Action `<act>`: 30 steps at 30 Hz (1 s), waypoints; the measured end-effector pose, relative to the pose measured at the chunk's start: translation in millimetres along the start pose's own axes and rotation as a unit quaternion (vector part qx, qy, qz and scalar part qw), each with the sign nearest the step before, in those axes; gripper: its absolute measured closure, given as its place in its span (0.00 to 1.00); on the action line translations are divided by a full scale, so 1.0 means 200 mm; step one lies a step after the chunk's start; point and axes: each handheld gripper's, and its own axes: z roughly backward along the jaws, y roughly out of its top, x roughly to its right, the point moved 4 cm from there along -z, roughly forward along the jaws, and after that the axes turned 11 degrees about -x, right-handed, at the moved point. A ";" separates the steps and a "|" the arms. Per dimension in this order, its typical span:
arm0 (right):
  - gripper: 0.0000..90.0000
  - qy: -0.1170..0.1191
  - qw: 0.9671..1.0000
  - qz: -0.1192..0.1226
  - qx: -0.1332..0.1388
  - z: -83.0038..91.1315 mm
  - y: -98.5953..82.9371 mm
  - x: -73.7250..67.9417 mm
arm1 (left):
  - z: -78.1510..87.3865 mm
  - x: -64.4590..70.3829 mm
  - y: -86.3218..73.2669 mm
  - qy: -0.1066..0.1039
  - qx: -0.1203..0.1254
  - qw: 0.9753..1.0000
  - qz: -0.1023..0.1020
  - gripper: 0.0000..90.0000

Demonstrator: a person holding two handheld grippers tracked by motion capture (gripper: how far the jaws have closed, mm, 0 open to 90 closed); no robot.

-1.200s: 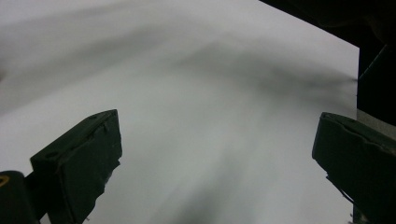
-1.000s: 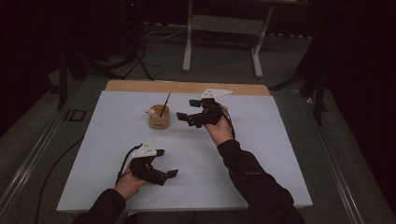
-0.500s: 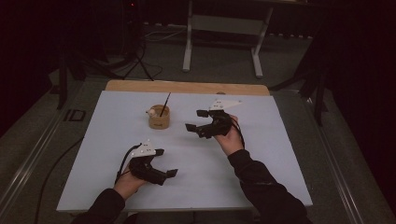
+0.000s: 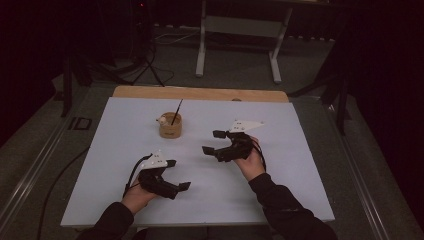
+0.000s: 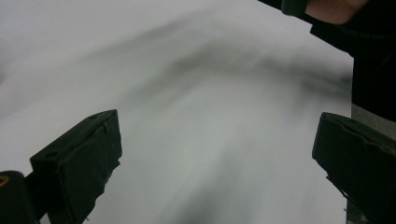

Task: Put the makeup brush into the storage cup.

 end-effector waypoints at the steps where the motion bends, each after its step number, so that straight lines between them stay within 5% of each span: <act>1: 0.22 0.007 1.000 -0.009 0.003 0.01 -0.01 0.00 | 0.00 0.00 0.00 -0.002 0.001 1.000 0.000 0.02; 6: 0.22 0.018 1.000 -0.014 0.017 0.04 -0.05 -0.04 | 0.00 0.00 0.00 -0.004 0.001 1.000 -0.007 0.02; 30: 0.20 -0.015 1.000 -0.007 -0.001 0.27 -0.33 -0.07 | 0.07 -0.02 -0.05 -0.005 -0.001 1.000 -0.015 0.02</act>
